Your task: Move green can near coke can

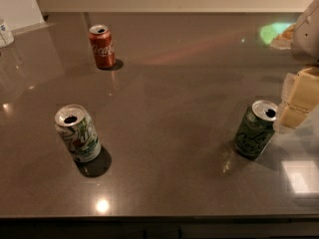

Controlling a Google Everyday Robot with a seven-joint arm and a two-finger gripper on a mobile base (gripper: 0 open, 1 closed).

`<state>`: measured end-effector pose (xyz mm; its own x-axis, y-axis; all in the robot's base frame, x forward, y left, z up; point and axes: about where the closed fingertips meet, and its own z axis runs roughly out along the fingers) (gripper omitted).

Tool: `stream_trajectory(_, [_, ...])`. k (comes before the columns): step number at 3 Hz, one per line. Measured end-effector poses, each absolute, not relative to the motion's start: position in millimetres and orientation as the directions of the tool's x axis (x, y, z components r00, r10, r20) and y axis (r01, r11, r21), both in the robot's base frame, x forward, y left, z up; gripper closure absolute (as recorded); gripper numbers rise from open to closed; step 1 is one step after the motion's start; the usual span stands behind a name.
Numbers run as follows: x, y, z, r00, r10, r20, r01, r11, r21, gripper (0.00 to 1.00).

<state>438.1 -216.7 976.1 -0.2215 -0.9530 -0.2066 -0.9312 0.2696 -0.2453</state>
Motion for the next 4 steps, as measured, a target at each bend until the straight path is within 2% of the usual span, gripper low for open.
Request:
stream_trajectory(2, [431,-215,957,-0.21,-0.941,-0.264,-0.936,0.271,-0.223,0.0])
stream_trajectory(4, [420,-215,932,-0.196,-0.886,-0.42,-0.948,0.281,-0.15,0.0])
